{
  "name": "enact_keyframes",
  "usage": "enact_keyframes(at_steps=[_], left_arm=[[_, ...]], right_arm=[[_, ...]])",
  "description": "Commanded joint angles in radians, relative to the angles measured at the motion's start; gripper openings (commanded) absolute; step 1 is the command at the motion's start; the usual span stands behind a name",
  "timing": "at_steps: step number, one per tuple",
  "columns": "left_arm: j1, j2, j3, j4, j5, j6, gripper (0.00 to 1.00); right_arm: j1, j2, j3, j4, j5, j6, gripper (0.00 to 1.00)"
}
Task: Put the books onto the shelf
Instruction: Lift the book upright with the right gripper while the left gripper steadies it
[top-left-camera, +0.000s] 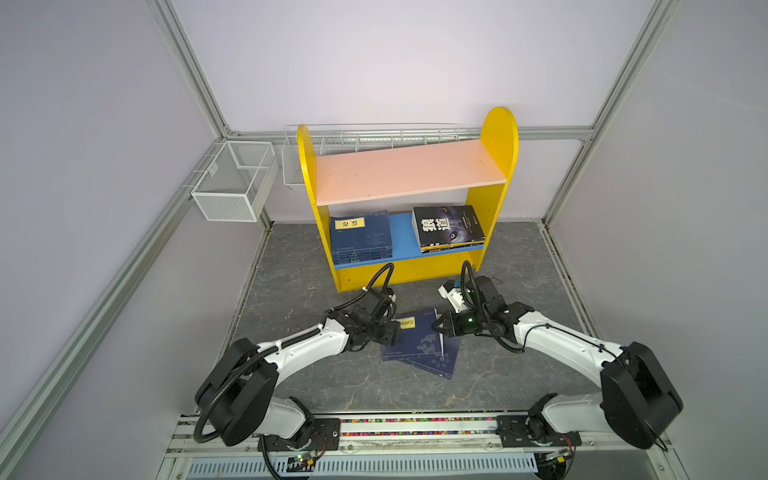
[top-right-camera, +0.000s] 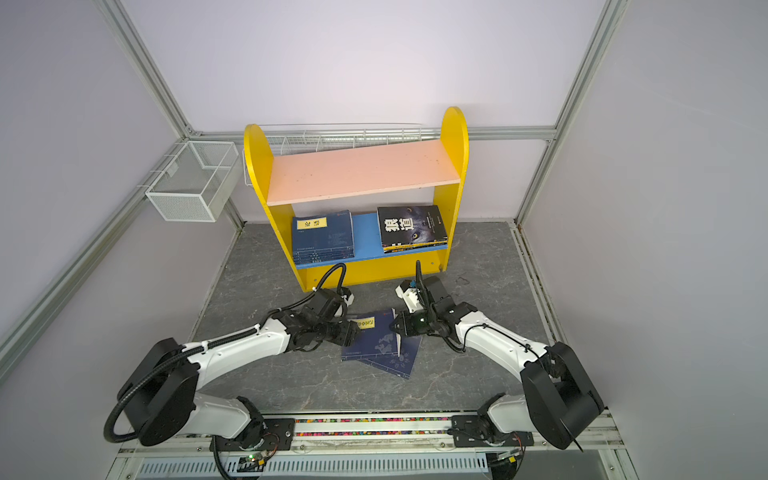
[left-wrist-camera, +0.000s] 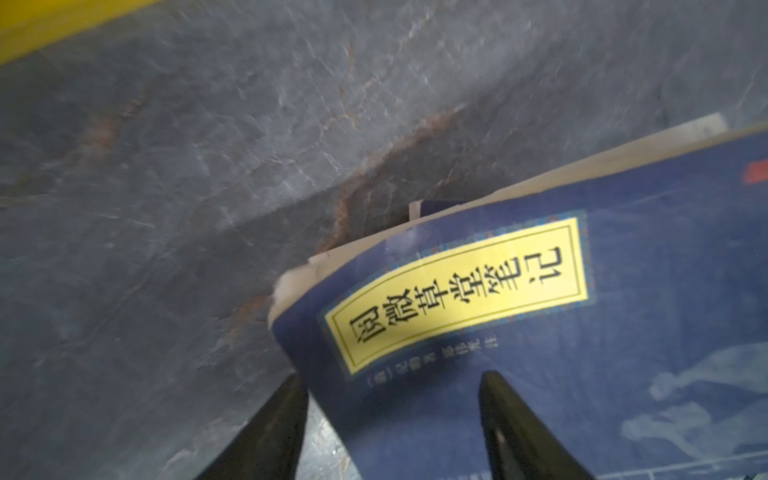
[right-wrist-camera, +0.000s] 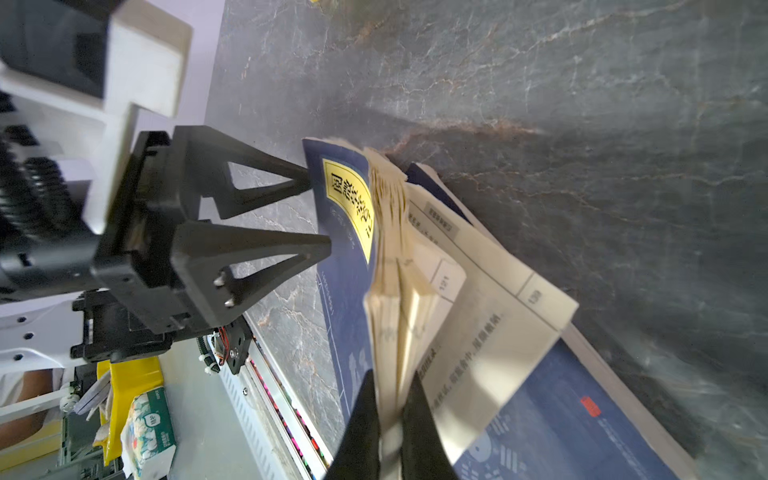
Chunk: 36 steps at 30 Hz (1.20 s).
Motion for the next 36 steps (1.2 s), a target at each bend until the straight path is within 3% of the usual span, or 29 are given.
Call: enact_keyframes(at_steps=[1, 7, 9, 15, 20, 28, 36], left_arm=[[0.091, -0.127, -0.008, -0.014, -0.012, -0.088, 0.76], [0.332, -0.336, -0.102, 0.106, 0.281, -0.239, 0.86], [0.371, -0.363, -0.120, 0.138, 0.359, -0.277, 0.88], [0.376, -0.350, -0.130, 0.183, 0.501, -0.279, 0.93], [0.376, -0.331, -0.168, 0.319, 0.649, -0.310, 0.94], [0.377, -0.311, -0.182, 0.448, 0.726, -0.343, 0.92], [0.377, -0.336, -0.208, 0.630, 0.736, -0.386, 0.88]], right_arm=[[-0.051, -0.071, -0.004, 0.082, -0.087, 0.018, 0.07], [-0.147, -0.160, 0.025, 0.188, -0.244, 0.078, 0.07], [-0.168, -0.168, 0.041, 0.220, -0.284, 0.106, 0.07], [-0.198, -0.148, 0.062, 0.401, -0.372, 0.254, 0.07], [-0.199, -0.130, 0.079, 0.499, -0.384, 0.336, 0.07], [-0.200, -0.089, 0.059, 0.731, -0.423, 0.505, 0.07], [-0.173, -0.072, 0.064, 0.751, -0.492, 0.520, 0.07]])
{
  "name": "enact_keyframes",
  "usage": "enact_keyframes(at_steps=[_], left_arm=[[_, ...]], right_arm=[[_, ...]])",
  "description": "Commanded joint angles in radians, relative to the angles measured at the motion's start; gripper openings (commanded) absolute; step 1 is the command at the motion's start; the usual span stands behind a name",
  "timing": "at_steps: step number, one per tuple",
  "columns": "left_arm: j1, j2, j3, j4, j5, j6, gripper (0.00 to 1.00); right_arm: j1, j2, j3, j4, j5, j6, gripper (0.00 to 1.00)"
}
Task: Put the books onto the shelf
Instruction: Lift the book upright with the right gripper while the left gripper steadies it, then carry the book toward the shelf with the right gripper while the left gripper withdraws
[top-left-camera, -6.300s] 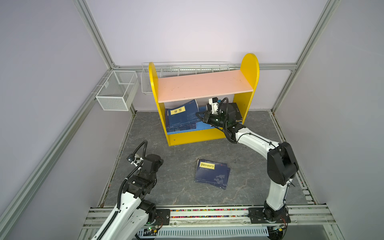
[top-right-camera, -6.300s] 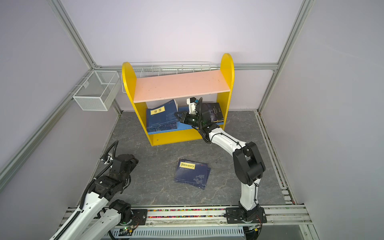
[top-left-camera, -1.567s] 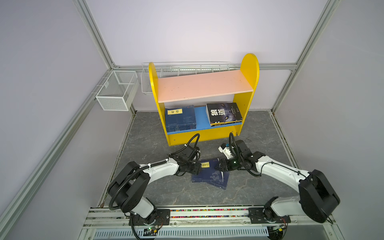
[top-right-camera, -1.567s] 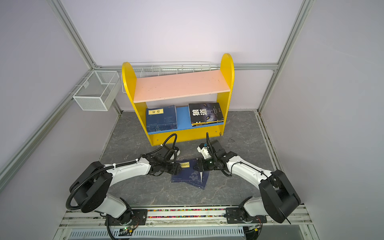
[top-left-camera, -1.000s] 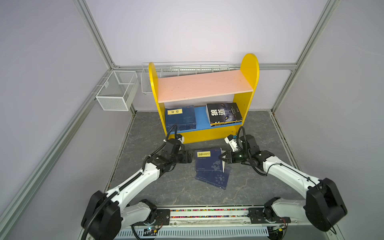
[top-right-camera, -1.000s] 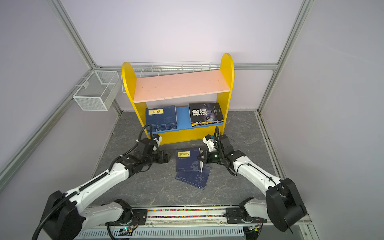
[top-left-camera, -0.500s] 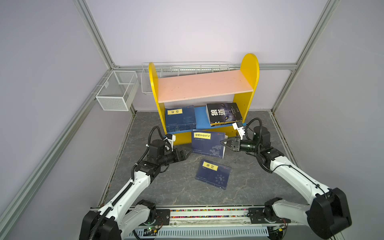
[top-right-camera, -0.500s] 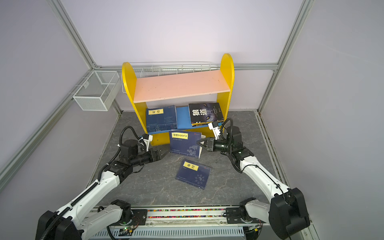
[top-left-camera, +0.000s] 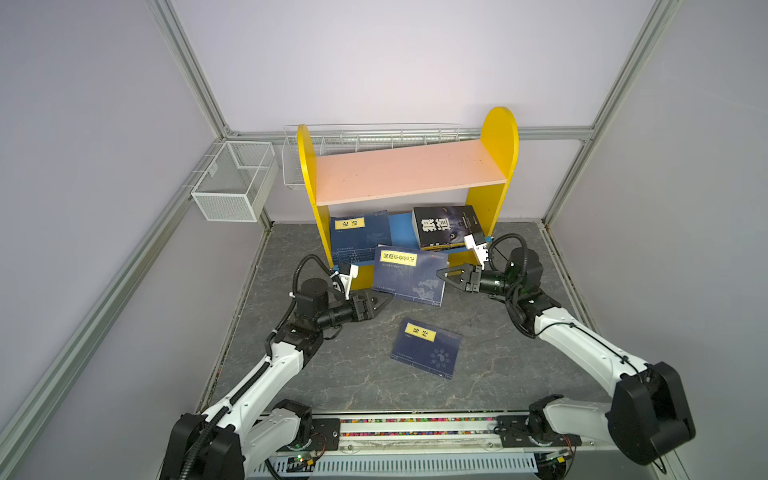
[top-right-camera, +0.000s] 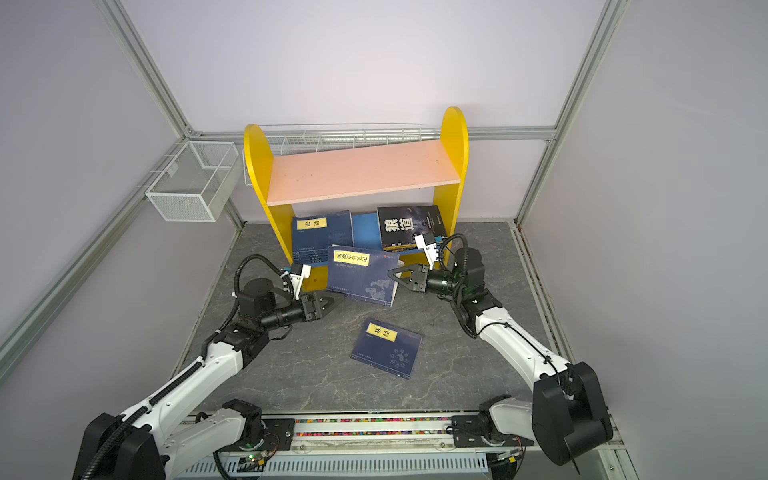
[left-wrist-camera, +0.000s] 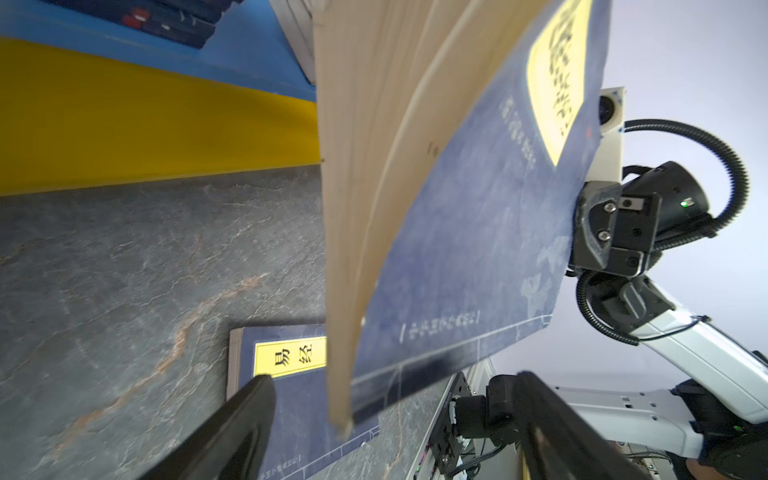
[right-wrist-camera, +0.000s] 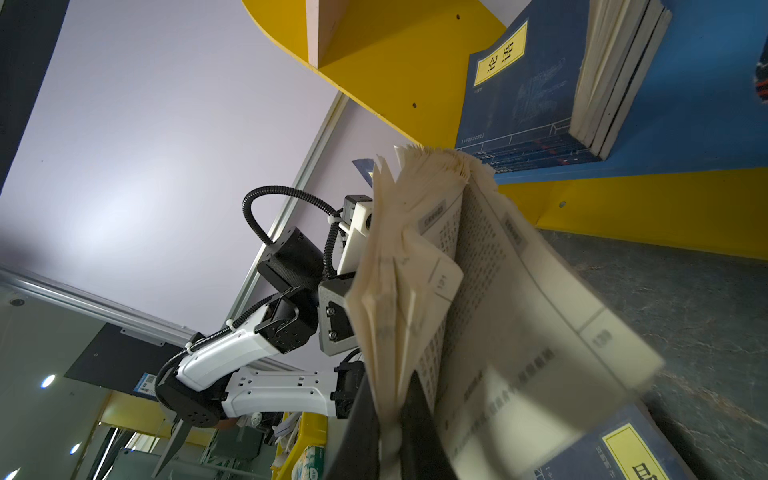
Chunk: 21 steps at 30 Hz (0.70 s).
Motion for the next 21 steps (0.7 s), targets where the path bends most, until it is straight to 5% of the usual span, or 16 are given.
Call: enact_keyframes(at_steps=[1, 6, 12, 14, 15, 18, 21], left_arm=[[0.004, -0.010, -0.006, 0.125, 0.022, -0.027, 0.88], [0.005, 0.019, 0.014, 0.181, 0.039, -0.062, 0.75], [0.005, 0.054, 0.029, 0.194, 0.077, -0.086, 0.18], [0.004, 0.049, 0.027, 0.188, 0.069, -0.088, 0.06], [0.005, 0.043, 0.025, 0.184, 0.059, -0.086, 0.03], [0.006, 0.000, 0.015, 0.167, -0.010, -0.072, 0.00], [0.008, -0.050, -0.003, 0.166, -0.087, -0.079, 0.00]], right_arm=[[0.020, 0.000, 0.010, 0.079, -0.070, 0.032, 0.07], [0.034, -0.004, 0.008, 0.020, -0.080, -0.006, 0.07], [0.030, -0.007, 0.040, -0.164, -0.028, -0.131, 0.08], [0.021, -0.011, 0.053, -0.226, 0.005, -0.165, 0.10], [0.012, -0.015, 0.057, -0.264, 0.032, -0.180, 0.16], [-0.025, -0.046, 0.056, -0.392, 0.162, -0.230, 0.53], [-0.032, -0.075, 0.040, -0.427, 0.242, -0.251, 0.65]])
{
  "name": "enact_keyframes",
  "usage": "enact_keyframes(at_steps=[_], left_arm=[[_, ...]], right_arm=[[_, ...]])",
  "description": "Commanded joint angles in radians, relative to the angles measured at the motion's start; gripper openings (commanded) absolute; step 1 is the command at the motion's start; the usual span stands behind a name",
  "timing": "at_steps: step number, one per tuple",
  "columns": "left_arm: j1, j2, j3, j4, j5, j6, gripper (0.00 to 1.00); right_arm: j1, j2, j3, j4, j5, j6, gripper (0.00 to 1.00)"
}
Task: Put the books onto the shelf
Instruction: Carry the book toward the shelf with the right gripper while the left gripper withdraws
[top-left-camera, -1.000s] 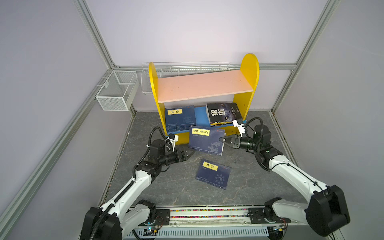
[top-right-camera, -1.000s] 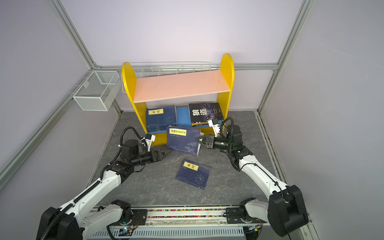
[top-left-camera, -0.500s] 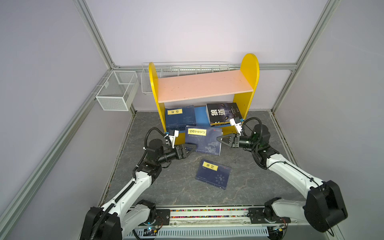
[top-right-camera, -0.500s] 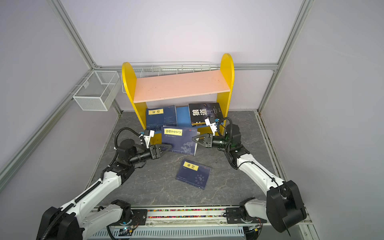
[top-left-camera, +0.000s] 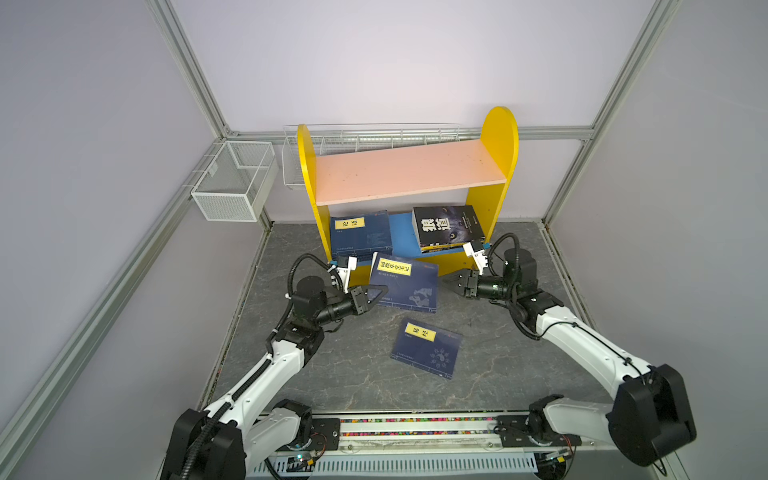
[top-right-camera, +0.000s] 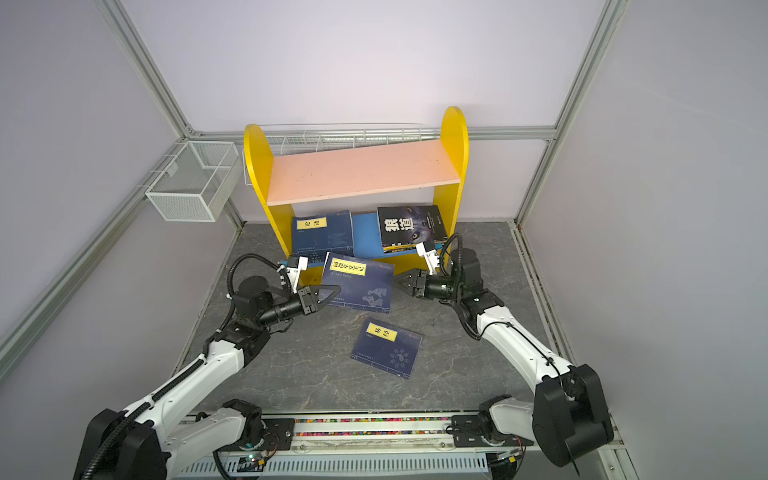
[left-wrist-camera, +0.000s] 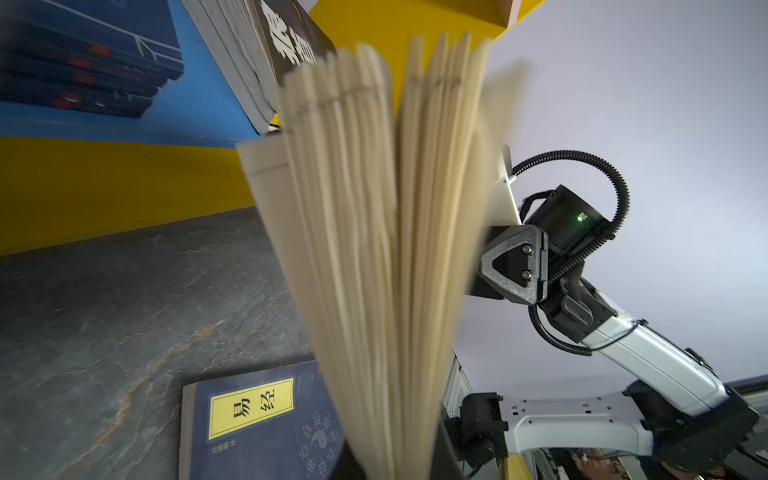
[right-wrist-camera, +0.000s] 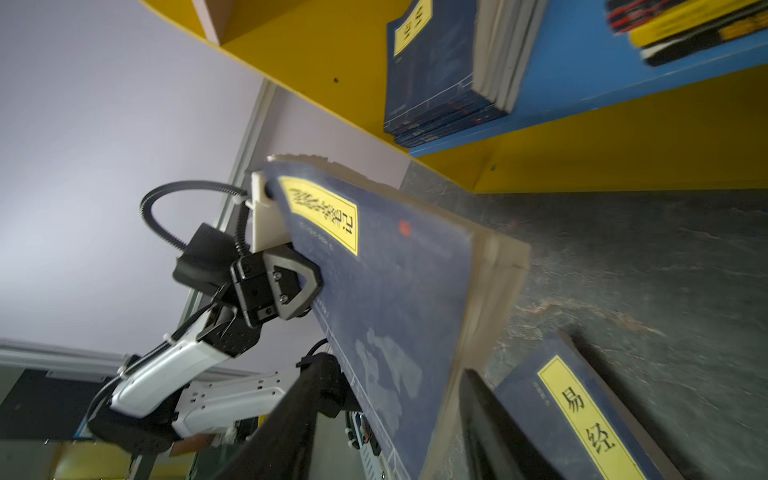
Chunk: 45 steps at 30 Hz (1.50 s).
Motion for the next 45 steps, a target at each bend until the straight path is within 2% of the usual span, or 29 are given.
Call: enact_keyframes(at_steps=[1, 5, 8, 14, 18, 22, 25, 29, 34, 37, 40, 41, 45], left_arm=[[0.003, -0.064, -0.009, 0.022, -0.095, 0.006, 0.00], [0.005, -0.086, -0.015, 0.031, -0.117, 0.004, 0.00], [0.004, -0.090, -0.026, 0.072, -0.120, -0.016, 0.00], [0.004, -0.111, -0.064, 0.180, -0.155, -0.069, 0.00], [0.004, -0.134, -0.078, 0.174, -0.181, -0.068, 0.00], [0.004, -0.157, -0.100, 0.182, -0.204, -0.078, 0.00], [0.005, -0.161, -0.108, 0.186, -0.219, -0.079, 0.00], [0.004, -0.158, -0.112, 0.190, -0.239, -0.078, 0.00], [0.004, -0.154, -0.121, 0.198, -0.254, -0.075, 0.00], [0.005, -0.152, -0.129, 0.184, -0.273, -0.069, 0.00], [0.005, -0.155, -0.128, 0.130, -0.307, -0.057, 0.00], [0.005, -0.160, -0.126, 0.103, -0.332, -0.054, 0.01], [0.004, -0.183, -0.120, -0.029, -0.443, -0.019, 0.28]], right_arm=[[-0.005, -0.047, 0.004, -0.058, 0.091, -0.048, 0.66], [0.029, -0.034, -0.034, 0.088, 0.034, 0.023, 0.66], [0.083, -0.019, -0.016, 0.132, 0.018, 0.019, 0.66], [0.137, 0.050, 0.004, 0.197, 0.046, 0.052, 0.64], [0.137, 0.075, -0.007, 0.193, 0.100, 0.054, 0.62], [0.149, 0.111, -0.004, 0.219, 0.103, 0.062, 0.59], [0.167, 0.145, -0.007, 0.301, 0.068, 0.097, 0.53], [0.172, 0.191, -0.049, 0.571, 0.010, 0.244, 0.40], [0.173, 0.247, -0.076, 0.833, 0.002, 0.395, 0.22], [0.173, 0.258, -0.077, 0.889, 0.016, 0.419, 0.13], [0.175, 0.255, -0.068, 0.874, 0.022, 0.412, 0.10], [0.174, 0.253, -0.065, 0.864, 0.025, 0.408, 0.10], [0.175, 0.265, -0.043, 0.791, 0.048, 0.379, 0.09]])
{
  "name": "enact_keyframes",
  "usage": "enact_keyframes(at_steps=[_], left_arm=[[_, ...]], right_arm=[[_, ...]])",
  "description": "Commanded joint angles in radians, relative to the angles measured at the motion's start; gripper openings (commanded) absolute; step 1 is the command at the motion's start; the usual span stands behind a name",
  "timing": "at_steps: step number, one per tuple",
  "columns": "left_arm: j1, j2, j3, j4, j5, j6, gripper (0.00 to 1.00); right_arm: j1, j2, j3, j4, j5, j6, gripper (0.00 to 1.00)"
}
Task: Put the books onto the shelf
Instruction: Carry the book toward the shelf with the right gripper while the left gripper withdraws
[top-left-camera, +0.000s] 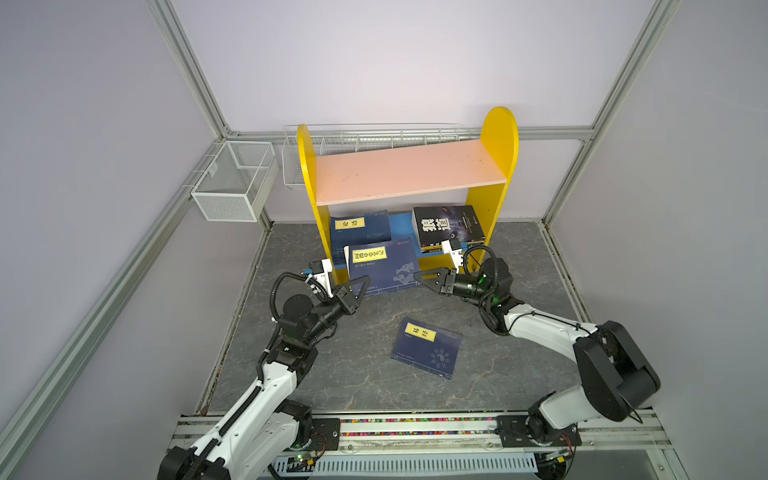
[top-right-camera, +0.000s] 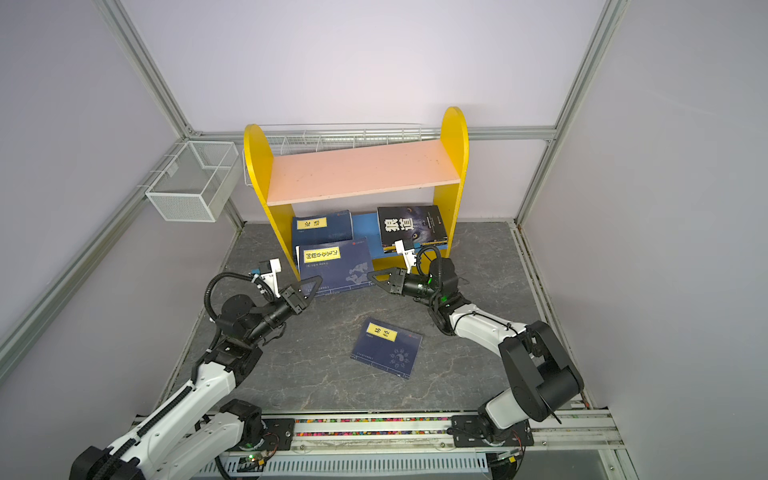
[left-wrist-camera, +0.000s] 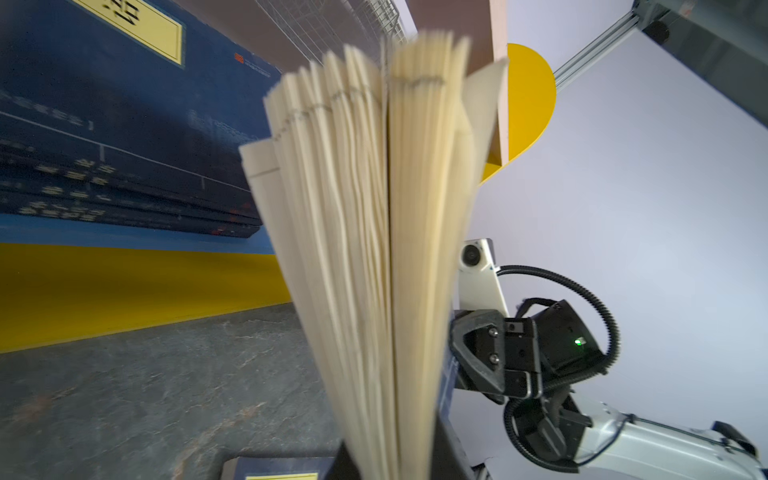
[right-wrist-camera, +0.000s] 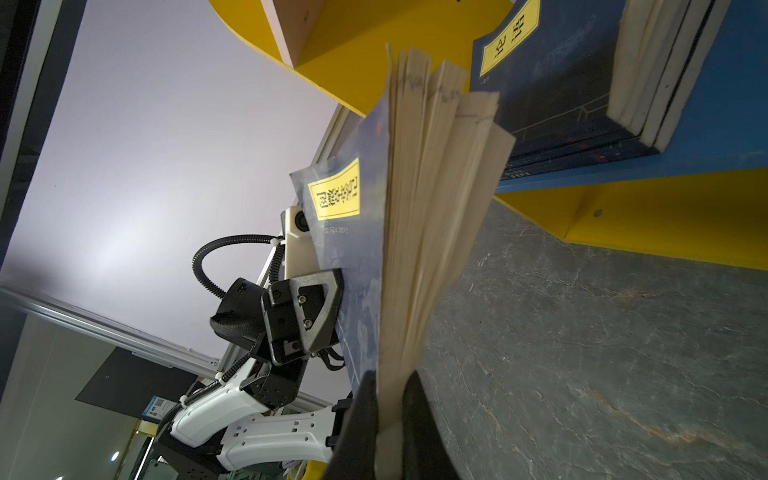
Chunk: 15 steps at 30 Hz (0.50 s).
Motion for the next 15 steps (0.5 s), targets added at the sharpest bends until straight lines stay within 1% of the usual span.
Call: enact_keyframes(at_steps=[1, 4, 6, 8, 11, 14, 15], left_arm=[[0.003, -0.021, -0.005, -0.142, -0.141, 0.045, 0.35], [0.003, -0.034, 0.004, -0.206, -0.206, 0.060, 0.59], [0.003, -0.050, 0.018, -0.261, -0.249, 0.067, 0.70], [0.003, -0.074, 0.027, -0.318, -0.311, 0.068, 0.78], [0.003, -0.108, 0.044, -0.435, -0.430, 0.064, 0.87], [0.002, -0.147, 0.058, -0.562, -0.557, 0.039, 0.88], [0.003, -0.151, 0.060, -0.601, -0.592, 0.026, 0.88]], right_arm=[[0.002, 0.010, 0.034, 0.022, 0.025, 0.013, 0.09], [0.001, 0.017, 0.044, -0.014, 0.050, -0.005, 0.08], [0.000, 0.017, 0.051, -0.053, 0.067, -0.023, 0.07], [0.000, 0.014, 0.064, -0.093, 0.074, -0.047, 0.07], [-0.004, 0.002, 0.088, -0.160, 0.071, -0.086, 0.07], [-0.011, -0.023, 0.100, -0.268, 0.077, -0.147, 0.07], [-0.015, -0.031, 0.133, -0.303, 0.080, -0.168, 0.07]])
